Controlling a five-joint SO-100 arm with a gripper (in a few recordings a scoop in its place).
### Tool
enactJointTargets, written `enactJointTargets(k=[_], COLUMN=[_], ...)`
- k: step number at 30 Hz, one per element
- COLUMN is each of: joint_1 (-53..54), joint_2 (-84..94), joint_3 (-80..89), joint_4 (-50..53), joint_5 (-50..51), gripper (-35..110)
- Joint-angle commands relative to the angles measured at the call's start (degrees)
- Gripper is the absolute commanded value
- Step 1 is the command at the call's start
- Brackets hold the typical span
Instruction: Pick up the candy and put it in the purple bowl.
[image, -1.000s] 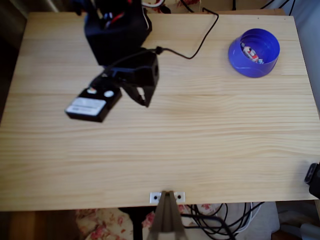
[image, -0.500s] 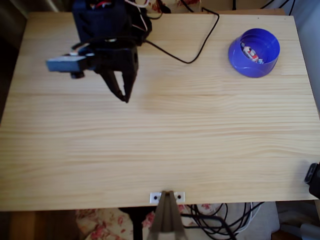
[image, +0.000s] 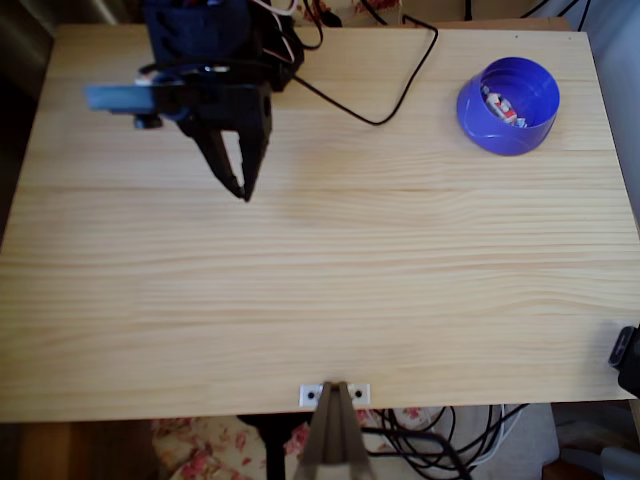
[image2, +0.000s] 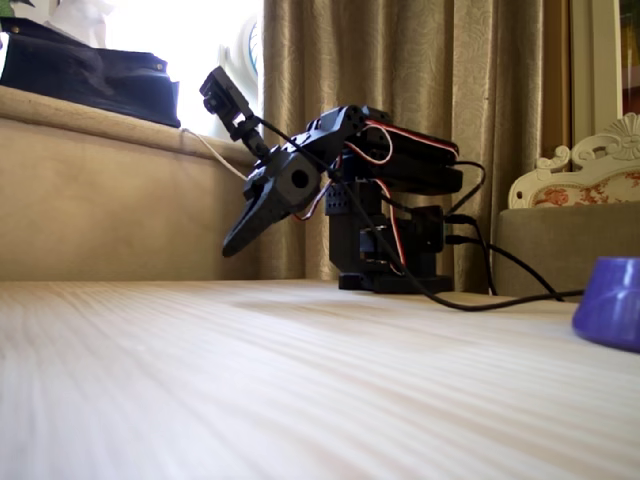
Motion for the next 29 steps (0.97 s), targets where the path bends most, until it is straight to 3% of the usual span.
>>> enactJointTargets(k=[1,8,29], joint_1=[-0.62,-2.81,-2.81], joint_2=[2.46,3.96,3.96], joint_3=[-1.14,-1.14,-1.14], joint_4=[1.67,3.25,3.25], joint_5=[-0.09,-9.76,-10.02], gripper=[0,0,0])
